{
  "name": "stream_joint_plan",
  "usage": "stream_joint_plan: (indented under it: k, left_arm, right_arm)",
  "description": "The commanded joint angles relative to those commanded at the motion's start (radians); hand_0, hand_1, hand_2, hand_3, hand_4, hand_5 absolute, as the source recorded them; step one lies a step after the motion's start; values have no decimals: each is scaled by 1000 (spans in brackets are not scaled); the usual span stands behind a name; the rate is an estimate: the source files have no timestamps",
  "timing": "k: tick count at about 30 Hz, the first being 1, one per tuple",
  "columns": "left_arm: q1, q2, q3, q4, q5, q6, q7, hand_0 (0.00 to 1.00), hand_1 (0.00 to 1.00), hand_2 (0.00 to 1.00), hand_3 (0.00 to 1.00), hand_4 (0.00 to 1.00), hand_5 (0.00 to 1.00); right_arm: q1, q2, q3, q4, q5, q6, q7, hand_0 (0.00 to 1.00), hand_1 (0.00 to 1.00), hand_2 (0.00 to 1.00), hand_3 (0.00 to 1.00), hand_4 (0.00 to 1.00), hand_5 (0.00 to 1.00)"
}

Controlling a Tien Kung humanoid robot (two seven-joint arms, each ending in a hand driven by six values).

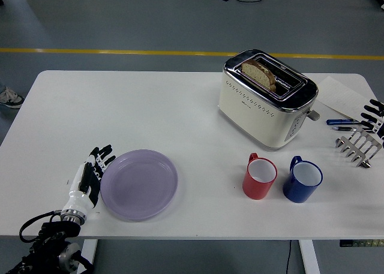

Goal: Push plate across desktop,pick up the break from the machine,place the break in the plate

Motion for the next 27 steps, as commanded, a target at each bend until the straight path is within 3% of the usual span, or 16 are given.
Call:
stream_joint_plan:
  k: [27]
  left_arm:
    - [-83, -9, 113, 27, -174, -29, -3, 819, 839, 884, 785, 538, 998]
  right_arm:
    - [6, 0, -7, -2, 0, 0, 0, 790, 747, 753, 753, 565, 700]
